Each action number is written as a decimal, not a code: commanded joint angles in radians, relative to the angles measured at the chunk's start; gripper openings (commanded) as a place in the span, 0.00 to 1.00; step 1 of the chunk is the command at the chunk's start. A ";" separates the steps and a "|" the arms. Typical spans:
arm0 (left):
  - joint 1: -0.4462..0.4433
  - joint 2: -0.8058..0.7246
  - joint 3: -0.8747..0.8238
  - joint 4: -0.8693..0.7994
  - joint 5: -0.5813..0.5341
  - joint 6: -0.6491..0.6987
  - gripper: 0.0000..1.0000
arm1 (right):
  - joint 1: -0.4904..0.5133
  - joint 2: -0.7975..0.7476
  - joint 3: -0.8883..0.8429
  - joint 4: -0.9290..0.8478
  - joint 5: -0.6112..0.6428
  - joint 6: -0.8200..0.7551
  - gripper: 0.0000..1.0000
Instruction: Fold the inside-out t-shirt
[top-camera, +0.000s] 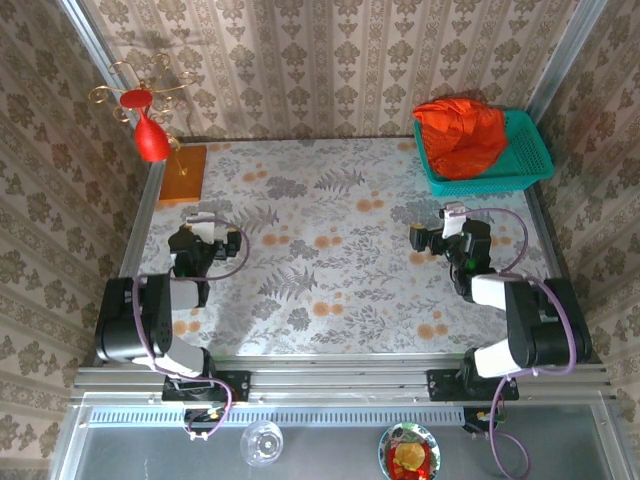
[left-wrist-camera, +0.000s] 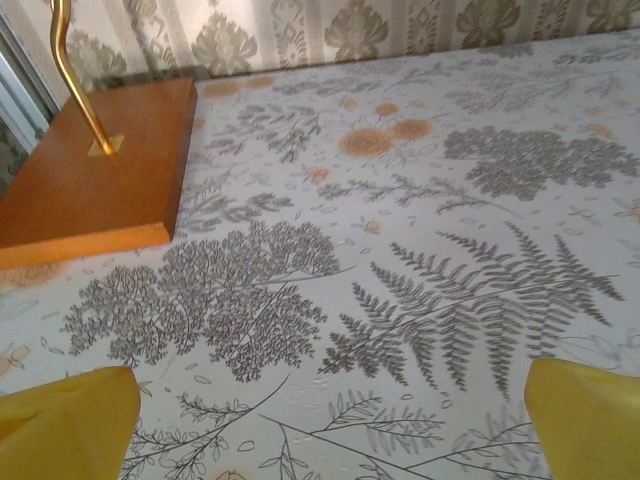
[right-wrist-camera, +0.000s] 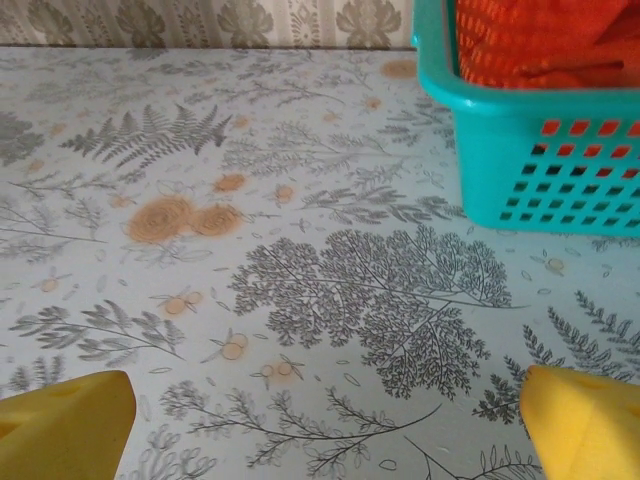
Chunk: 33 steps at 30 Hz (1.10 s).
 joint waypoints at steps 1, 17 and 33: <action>-0.046 -0.124 0.022 -0.120 -0.088 0.038 1.00 | 0.007 -0.117 0.081 -0.177 0.022 -0.014 1.00; -0.065 -0.263 0.590 -1.153 -0.077 -0.162 1.00 | -0.050 0.097 0.710 -0.767 0.161 0.217 0.96; 0.005 -0.281 0.688 -1.447 0.094 -0.131 1.00 | -0.144 0.762 1.497 -1.117 0.124 0.395 0.63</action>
